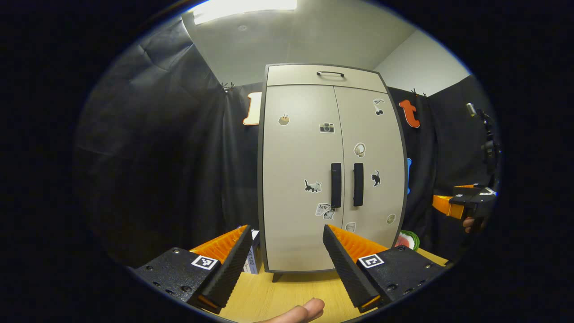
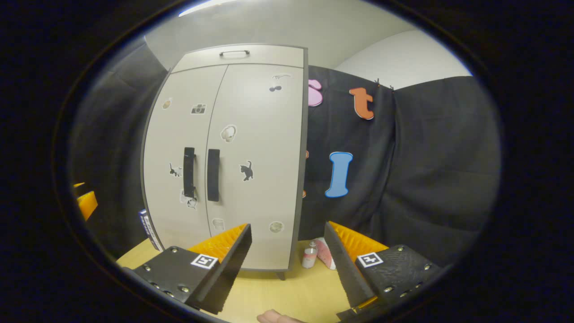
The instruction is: Open the right door of the double-door shoe cabinet with the right hand, and open the left door with the left hand.
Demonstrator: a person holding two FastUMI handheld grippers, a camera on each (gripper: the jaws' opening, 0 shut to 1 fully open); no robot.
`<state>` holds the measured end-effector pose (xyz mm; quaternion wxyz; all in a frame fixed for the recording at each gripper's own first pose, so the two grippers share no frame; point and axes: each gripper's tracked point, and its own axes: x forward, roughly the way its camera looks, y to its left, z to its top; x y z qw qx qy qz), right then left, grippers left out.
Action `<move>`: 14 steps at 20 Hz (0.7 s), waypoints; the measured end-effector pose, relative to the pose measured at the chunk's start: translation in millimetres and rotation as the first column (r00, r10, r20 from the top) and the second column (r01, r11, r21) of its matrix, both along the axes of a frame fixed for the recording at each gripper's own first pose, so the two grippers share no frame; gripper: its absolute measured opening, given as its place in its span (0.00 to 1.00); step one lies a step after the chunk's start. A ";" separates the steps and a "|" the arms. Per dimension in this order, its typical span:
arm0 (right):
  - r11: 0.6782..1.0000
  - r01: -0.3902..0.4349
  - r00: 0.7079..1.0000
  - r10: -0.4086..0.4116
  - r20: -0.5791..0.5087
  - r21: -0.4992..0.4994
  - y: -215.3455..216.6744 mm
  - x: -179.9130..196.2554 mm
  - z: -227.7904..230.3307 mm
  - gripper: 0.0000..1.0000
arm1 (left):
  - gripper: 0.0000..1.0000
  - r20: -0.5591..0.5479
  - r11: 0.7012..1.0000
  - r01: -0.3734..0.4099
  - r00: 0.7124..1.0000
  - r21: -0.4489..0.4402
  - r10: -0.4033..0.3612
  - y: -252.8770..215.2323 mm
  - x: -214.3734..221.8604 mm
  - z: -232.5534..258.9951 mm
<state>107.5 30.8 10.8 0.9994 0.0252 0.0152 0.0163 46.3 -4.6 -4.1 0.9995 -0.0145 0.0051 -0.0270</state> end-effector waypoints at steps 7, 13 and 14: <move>0.991 -0.124 0.992 0.125 -0.022 0.056 68.3 53.8 13.1 0.97 | 0.99 0.008 0.999 0.002 1.000 -0.038 -0.001 1.4 -2.2 -12.3; 0.971 -0.216 0.976 0.215 0.027 0.101 116.9 86.7 39.4 0.97 | 0.99 -0.008 0.995 0.049 0.999 -0.084 -0.050 -4.4 -15.5 -22.0; 0.971 -0.216 0.976 0.214 0.028 0.102 121.4 93.9 40.3 0.97 | 0.99 -0.006 0.996 0.052 0.999 -0.072 -0.053 -5.4 -17.7 -22.7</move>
